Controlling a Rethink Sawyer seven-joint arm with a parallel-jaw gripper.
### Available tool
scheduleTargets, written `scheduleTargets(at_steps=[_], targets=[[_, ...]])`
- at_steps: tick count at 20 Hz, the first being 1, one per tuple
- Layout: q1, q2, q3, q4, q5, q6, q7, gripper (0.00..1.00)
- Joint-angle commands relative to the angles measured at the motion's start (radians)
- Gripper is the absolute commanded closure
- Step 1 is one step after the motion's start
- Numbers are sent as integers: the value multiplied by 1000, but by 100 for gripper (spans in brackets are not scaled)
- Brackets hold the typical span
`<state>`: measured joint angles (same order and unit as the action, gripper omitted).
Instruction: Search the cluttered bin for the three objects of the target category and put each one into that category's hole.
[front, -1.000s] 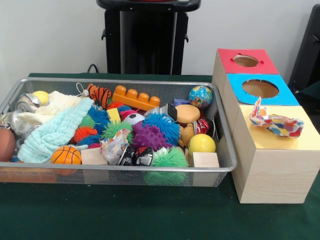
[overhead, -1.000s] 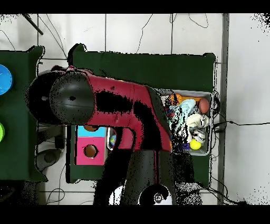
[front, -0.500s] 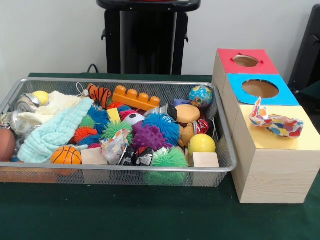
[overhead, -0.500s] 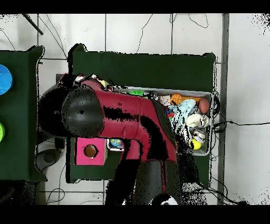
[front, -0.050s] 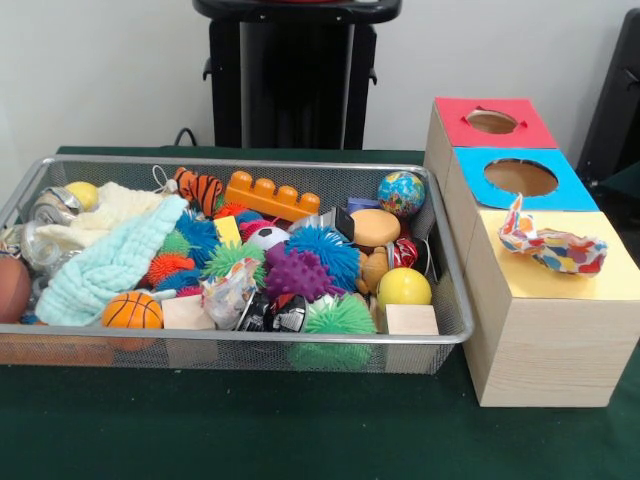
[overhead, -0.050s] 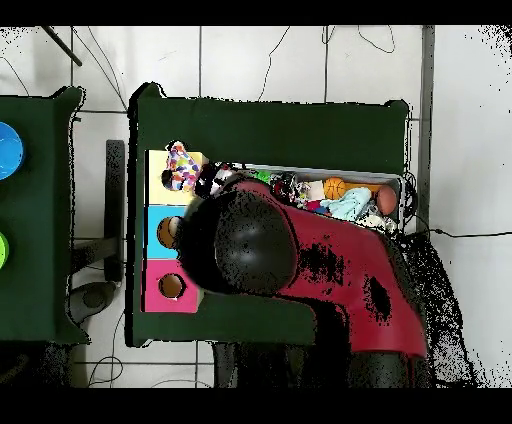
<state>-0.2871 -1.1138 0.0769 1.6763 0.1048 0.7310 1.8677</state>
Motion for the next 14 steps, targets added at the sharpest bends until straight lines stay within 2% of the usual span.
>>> scheduleTargets(at_steps=[1,7,10,14], targets=[[-162,34,178,-7,-117,185,-481,0],[-257,67,236,-171,-176,369,-557,0],[-271,74,252,-201,-192,400,-547,0],[-284,117,285,-307,-222,473,-556,0]])
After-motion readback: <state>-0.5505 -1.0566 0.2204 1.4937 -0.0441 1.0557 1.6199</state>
